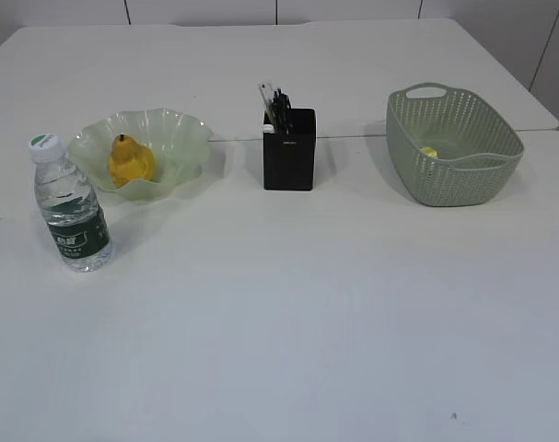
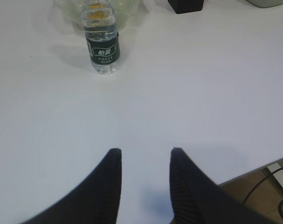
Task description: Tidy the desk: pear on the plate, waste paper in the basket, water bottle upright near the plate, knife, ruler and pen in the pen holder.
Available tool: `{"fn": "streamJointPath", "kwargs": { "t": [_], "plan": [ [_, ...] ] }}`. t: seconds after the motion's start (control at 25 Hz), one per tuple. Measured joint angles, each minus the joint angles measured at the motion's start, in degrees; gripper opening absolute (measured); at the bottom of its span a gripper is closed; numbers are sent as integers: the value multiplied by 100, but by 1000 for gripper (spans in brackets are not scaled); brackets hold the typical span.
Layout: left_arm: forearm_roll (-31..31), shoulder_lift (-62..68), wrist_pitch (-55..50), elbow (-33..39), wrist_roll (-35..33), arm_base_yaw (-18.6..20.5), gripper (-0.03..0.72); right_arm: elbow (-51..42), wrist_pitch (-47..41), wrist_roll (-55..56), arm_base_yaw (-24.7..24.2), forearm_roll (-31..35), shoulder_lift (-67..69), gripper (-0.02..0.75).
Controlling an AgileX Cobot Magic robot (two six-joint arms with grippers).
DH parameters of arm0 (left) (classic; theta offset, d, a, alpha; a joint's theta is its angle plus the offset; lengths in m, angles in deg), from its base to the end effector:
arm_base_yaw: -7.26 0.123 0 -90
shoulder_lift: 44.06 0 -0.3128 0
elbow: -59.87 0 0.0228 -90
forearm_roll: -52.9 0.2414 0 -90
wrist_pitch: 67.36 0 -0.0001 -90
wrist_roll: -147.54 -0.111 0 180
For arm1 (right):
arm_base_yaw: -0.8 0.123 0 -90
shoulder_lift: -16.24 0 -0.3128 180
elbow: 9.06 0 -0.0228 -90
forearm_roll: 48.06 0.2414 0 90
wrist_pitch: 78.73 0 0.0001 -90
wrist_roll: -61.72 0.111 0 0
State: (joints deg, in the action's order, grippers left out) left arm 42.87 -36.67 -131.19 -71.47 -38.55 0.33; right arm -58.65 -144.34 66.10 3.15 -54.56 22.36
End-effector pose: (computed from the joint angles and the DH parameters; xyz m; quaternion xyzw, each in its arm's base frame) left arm -0.0292 -0.0139 0.2628 0.1036 0.8560 -0.0909 0.4983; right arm -0.0295 -0.0127 0.2539 0.0203 0.8701 -0.0277 0.4917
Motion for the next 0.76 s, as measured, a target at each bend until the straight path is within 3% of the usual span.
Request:
{"fn": "streamJointPath", "kwargs": {
  "t": [0.76],
  "plan": [
    [0,0,0,0,0,0,239,0,0,0,0,0,0,316]
  ]
}}
